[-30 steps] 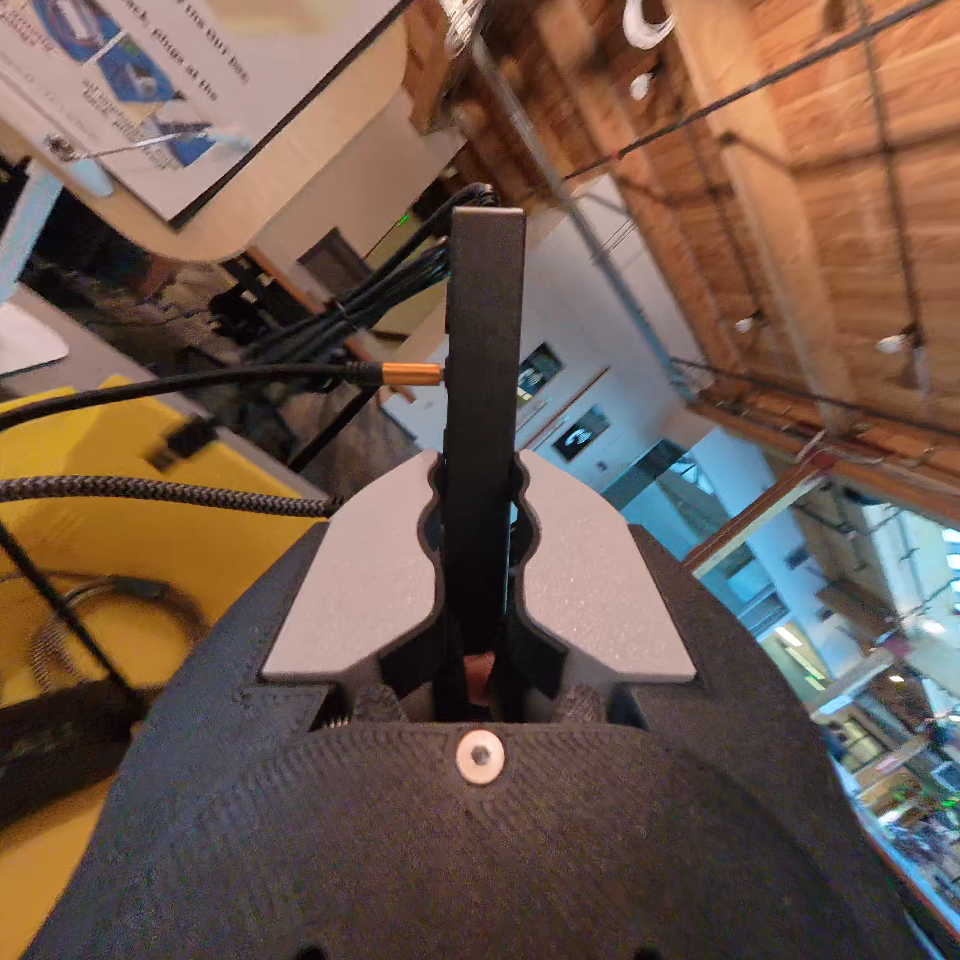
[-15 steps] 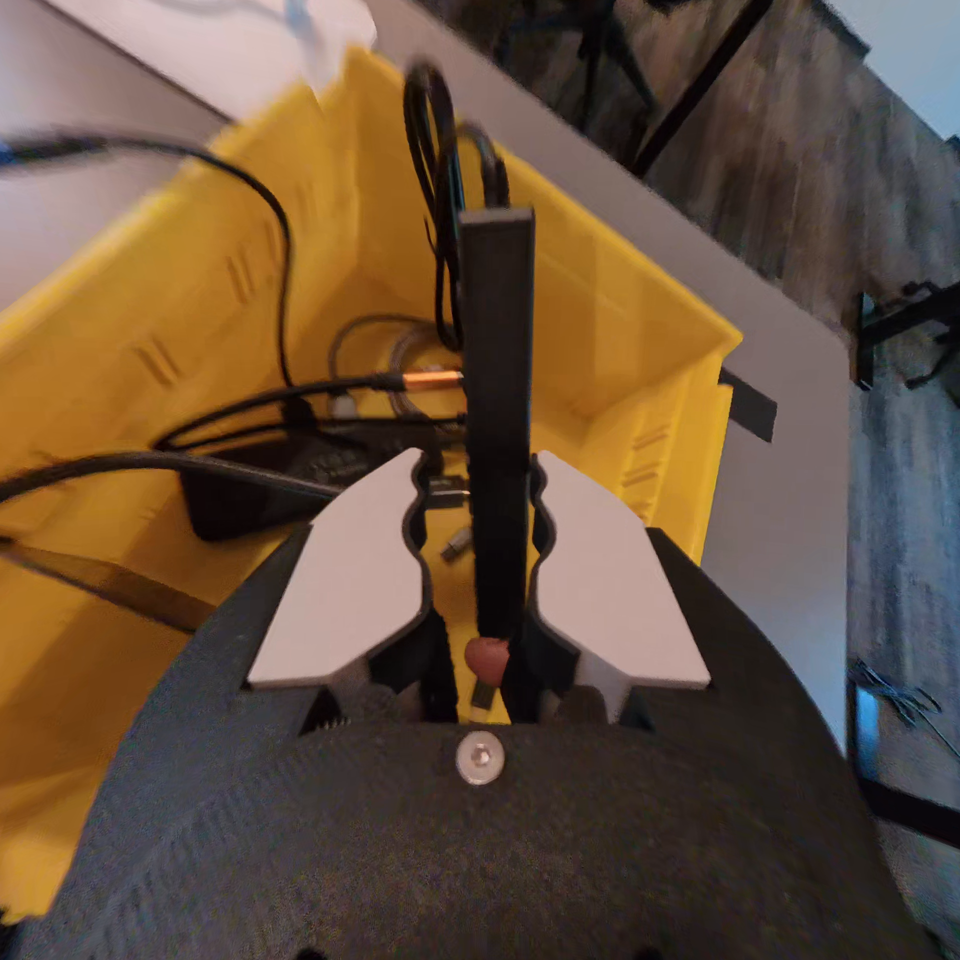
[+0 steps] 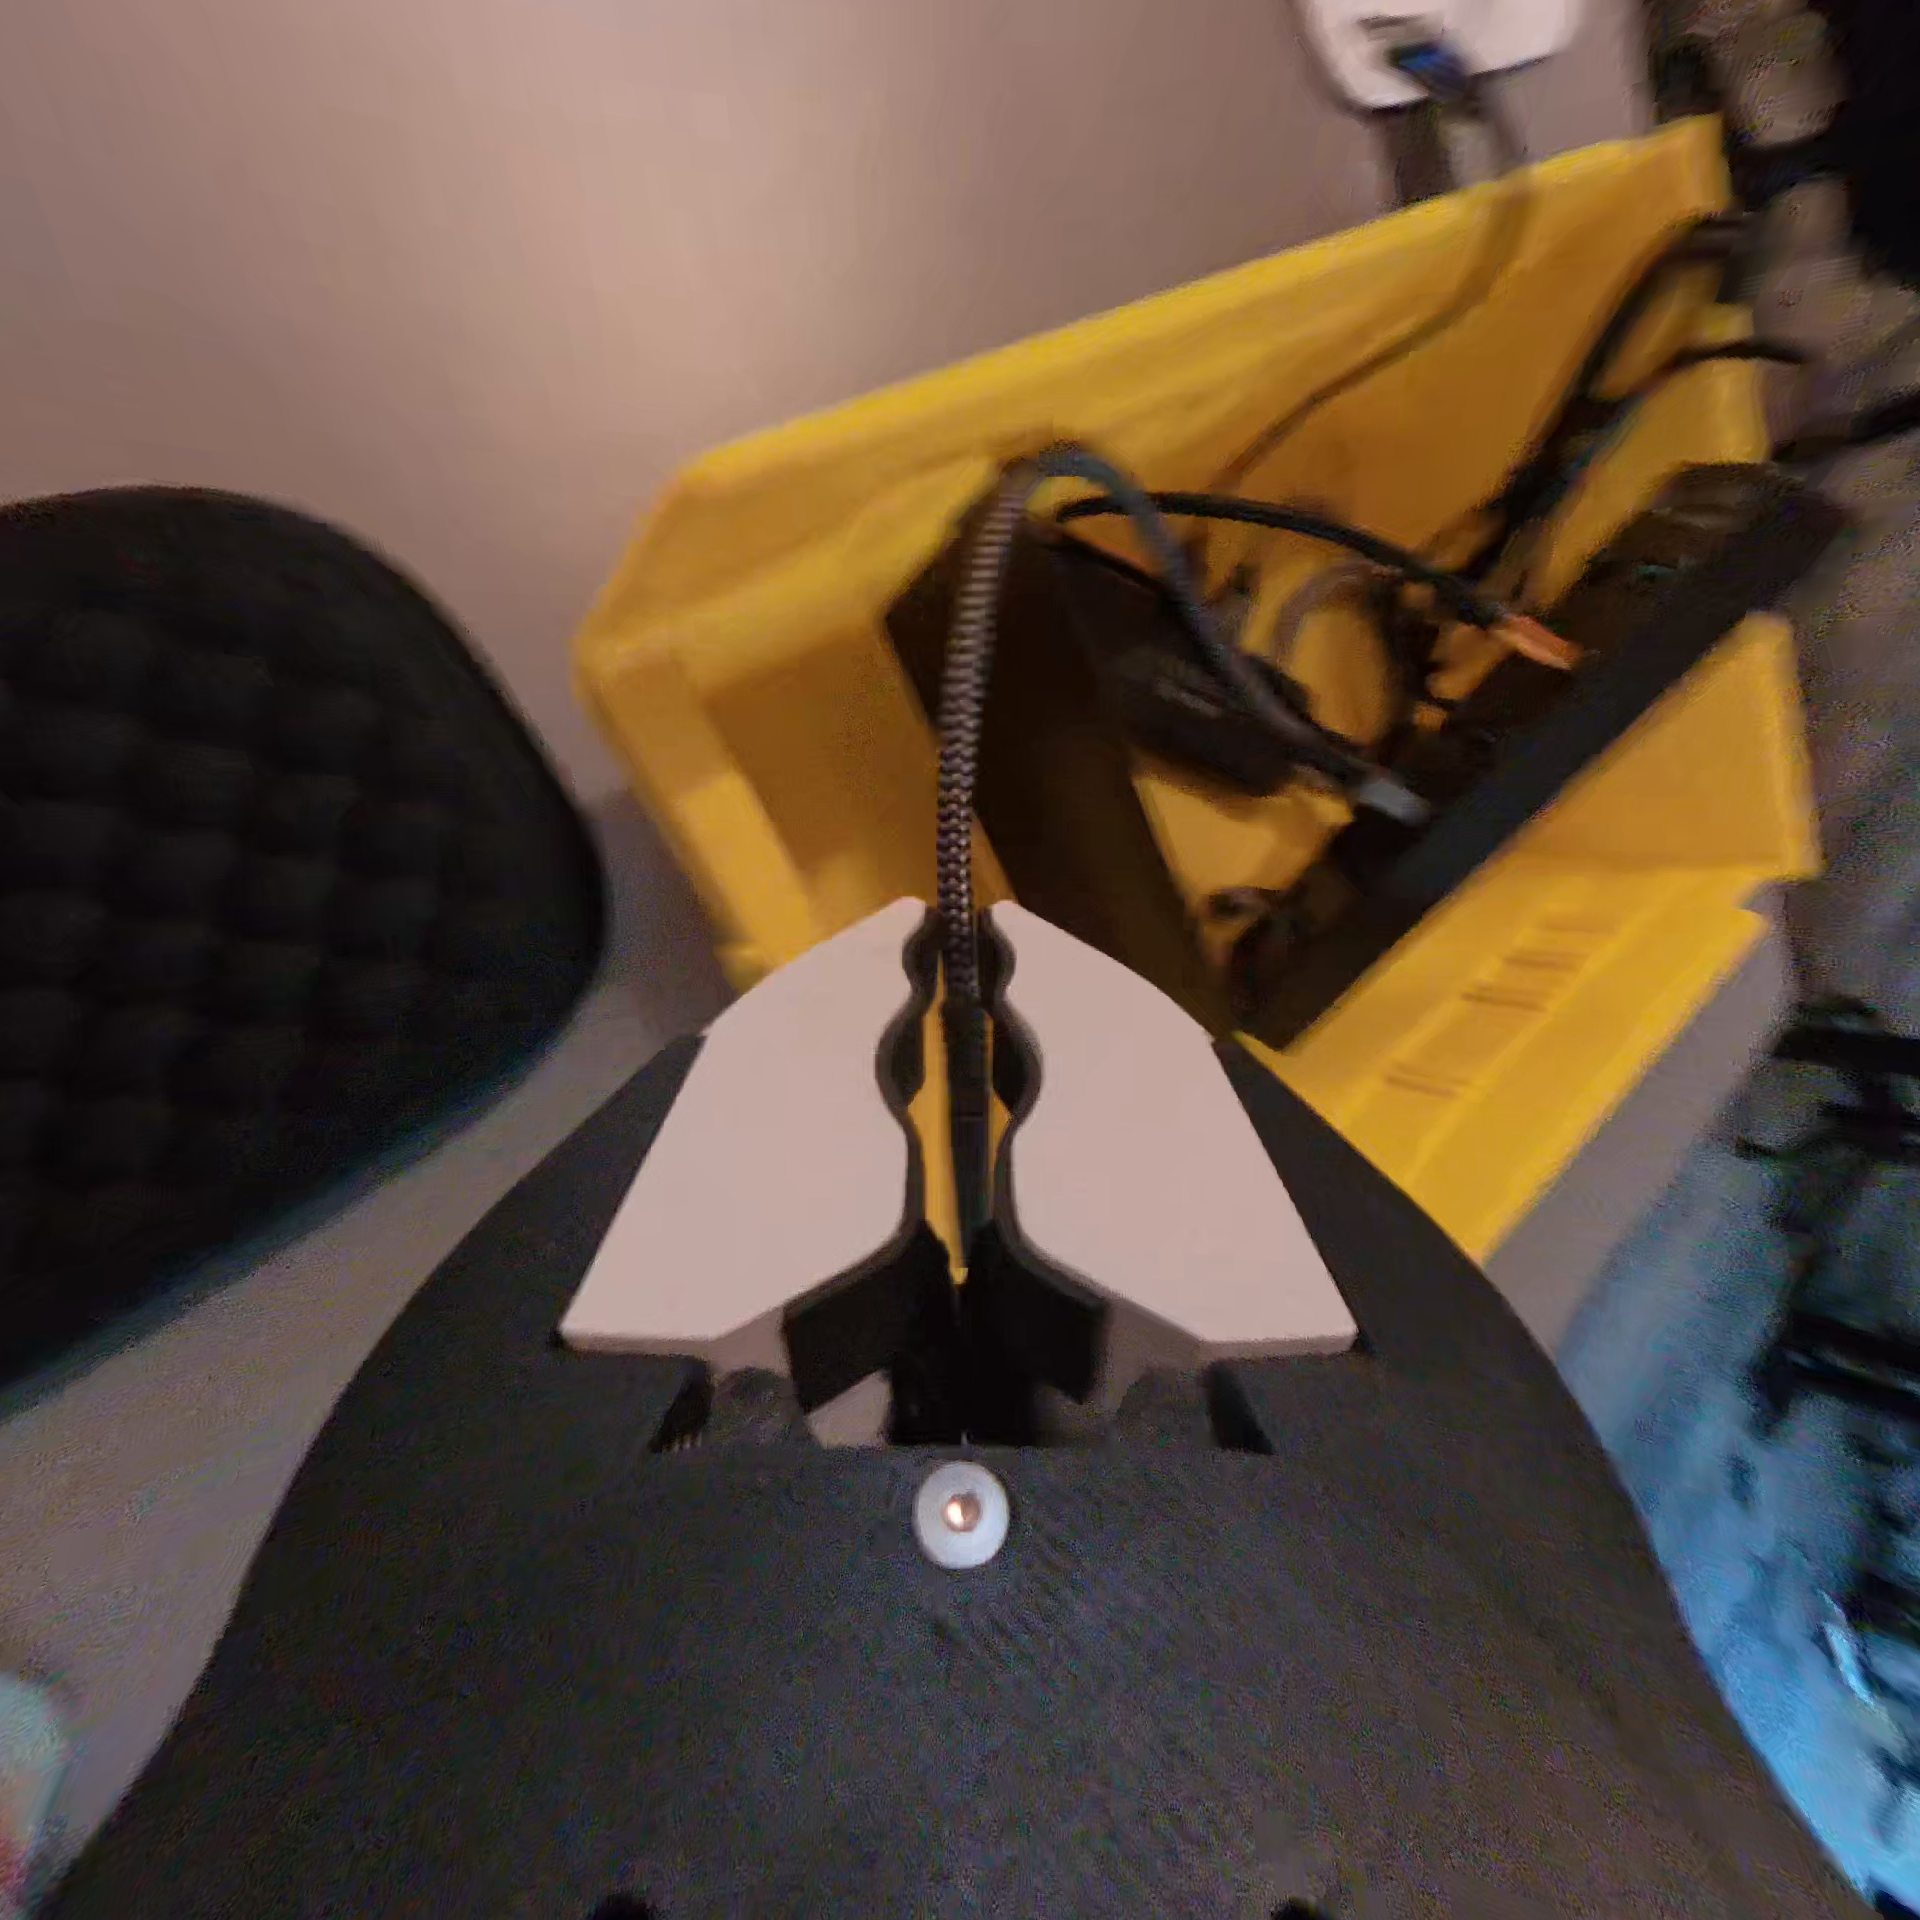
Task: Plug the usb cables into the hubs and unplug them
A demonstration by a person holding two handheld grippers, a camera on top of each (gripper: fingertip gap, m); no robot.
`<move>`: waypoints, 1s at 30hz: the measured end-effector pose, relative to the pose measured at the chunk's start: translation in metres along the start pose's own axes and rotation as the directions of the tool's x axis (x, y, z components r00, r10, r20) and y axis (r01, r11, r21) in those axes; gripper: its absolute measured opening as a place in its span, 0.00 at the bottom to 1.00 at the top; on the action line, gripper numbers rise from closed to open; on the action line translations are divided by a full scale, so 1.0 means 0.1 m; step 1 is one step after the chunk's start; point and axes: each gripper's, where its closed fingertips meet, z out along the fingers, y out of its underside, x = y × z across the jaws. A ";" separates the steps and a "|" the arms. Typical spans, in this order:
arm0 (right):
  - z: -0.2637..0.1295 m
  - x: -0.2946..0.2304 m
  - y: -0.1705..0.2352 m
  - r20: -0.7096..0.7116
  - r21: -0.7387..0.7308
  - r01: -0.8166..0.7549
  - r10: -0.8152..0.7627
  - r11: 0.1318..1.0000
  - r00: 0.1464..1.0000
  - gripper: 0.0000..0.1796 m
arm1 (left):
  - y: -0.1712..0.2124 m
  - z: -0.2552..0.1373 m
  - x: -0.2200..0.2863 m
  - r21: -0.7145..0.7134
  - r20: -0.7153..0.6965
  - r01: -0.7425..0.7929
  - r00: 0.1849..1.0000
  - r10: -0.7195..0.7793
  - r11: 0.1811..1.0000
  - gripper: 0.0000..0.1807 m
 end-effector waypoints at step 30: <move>0.08 0.93 -0.04 -0.012 0.275 -0.318 0.335 0.907 0.942 0.25 | 0.41 0.04 -0.01 -0.247 0.001 0.115 0.993 -0.118 0.962 0.20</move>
